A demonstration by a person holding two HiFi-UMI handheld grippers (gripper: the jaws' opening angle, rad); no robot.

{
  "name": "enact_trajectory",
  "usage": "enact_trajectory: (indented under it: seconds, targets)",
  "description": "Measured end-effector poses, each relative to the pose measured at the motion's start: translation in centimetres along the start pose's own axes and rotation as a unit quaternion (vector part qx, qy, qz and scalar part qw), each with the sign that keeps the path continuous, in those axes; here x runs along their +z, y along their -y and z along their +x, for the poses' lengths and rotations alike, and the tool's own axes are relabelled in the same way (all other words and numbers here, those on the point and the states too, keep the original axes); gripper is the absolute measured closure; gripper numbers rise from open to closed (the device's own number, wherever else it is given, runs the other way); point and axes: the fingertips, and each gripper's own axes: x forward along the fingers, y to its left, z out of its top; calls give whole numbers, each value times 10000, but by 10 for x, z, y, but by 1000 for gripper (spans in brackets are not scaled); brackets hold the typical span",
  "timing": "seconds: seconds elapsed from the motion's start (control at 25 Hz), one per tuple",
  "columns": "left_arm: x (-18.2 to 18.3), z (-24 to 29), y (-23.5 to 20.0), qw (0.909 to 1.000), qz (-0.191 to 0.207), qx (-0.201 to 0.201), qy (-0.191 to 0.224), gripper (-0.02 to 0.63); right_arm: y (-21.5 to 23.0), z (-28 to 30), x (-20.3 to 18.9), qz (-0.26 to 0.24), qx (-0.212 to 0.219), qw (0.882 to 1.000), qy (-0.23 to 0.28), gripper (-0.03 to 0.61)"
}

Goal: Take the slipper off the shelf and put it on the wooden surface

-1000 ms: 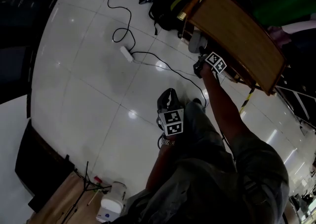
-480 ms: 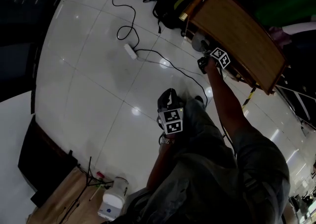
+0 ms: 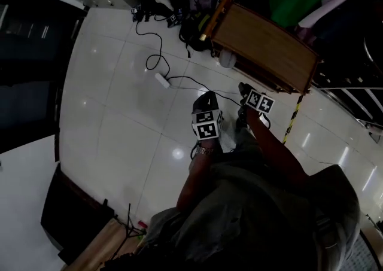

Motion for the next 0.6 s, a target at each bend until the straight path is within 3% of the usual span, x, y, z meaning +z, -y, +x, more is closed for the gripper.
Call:
enact_trajectory:
  seconds: [0.16,0.2,0.28,0.32,0.44,0.6]
  targets:
    - [27,-17,0,9985,389,-384,-71,600,-98,-62,0,-1209,-76,9924,225,489]
    - [31,-20,0,9973,559,-473,-111,600,-113,-69,3,-1467,-229,9884,334,491]
    - [39,-28,0,9936,932,-623,-152,594,-137,-82,12,-1946,-599,9773,588,569]
    - [42,-34,0,9915,1081,-710,-156,594,-148,-88,14,-2110,-731,9723,687,577]
    - [40,-48,-4,9856,1373,-956,-233,594,-176,-102,5,-2125,-915,9695,814,577]
    - [29,-59,-7,9828,1365,-1170,-411,594,-203,-113,-28,-2016,-896,9733,637,578]
